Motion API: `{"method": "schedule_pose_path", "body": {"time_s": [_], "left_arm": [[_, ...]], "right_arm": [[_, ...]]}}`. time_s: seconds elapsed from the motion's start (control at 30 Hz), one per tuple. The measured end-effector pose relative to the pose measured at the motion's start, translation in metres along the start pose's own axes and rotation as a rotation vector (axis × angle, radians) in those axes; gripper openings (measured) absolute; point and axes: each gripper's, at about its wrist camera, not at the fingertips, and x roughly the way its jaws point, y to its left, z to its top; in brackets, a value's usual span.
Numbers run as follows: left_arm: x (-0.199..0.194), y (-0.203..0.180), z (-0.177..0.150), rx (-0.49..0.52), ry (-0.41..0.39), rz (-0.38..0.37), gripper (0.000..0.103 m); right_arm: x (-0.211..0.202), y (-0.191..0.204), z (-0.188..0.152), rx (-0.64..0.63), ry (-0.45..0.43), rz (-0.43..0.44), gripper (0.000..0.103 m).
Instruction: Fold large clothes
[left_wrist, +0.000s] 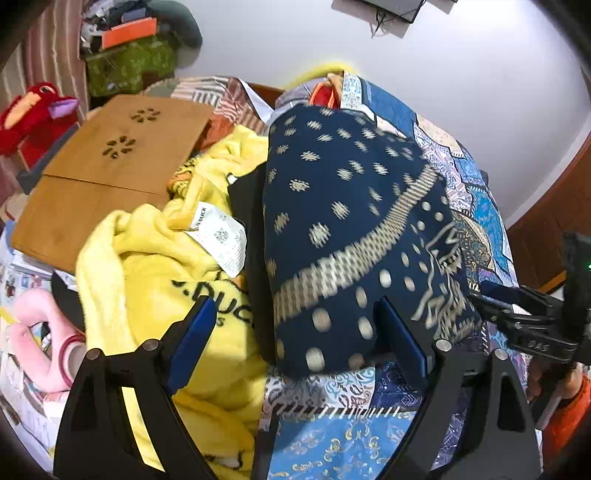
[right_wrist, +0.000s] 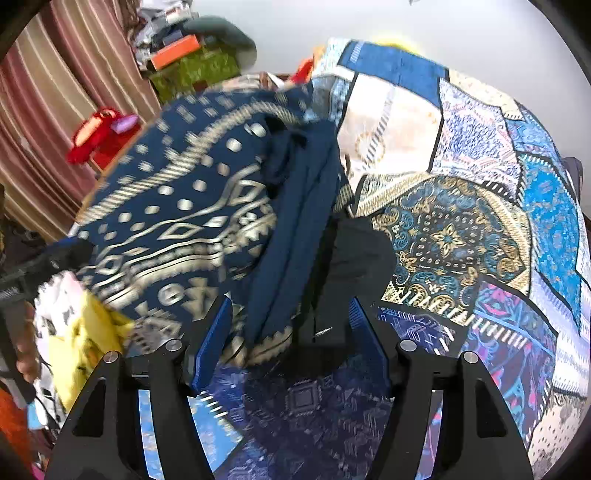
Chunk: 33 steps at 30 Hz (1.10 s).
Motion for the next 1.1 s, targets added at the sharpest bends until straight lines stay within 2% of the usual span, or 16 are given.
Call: {"method": "schedule_pose_path", "body": {"time_s": [0.13,0.27,0.53,0.7,0.8,0.9,1.1], "left_arm": [[-0.025,-0.016,-0.004,0.026,-0.029,0.045,0.086],[-0.083,-0.042,-0.008,0.07,-0.164,0.053,0.084],[-0.217,-0.112,-0.031,0.184,-0.486,0.01,0.084],[-0.274,-0.14,-0.061,0.222,-0.632,-0.019,0.084],[-0.299,-0.155,-0.084,0.25,-0.712,0.011,0.084],[-0.314,-0.164,-0.103,0.246,-0.755,0.018,0.084],[-0.329,-0.171,-0.136,0.221,-0.817,0.051,0.084]], "right_arm": [[-0.038,0.009,-0.002,-0.007,-0.061,0.032,0.062],[-0.084,0.021,-0.007,-0.025,-0.143,0.076,0.062],[-0.212,0.052,-0.035,-0.069,-0.475,0.097,0.062],[-0.273,0.061,-0.068,-0.079,-0.665,0.091,0.062],[-0.294,0.067,-0.087,-0.085,-0.733,0.09,0.062],[-0.308,0.075,-0.106,-0.095,-0.792,0.069,0.062],[-0.313,0.087,-0.126,-0.11,-0.821,0.02,0.062]]}}
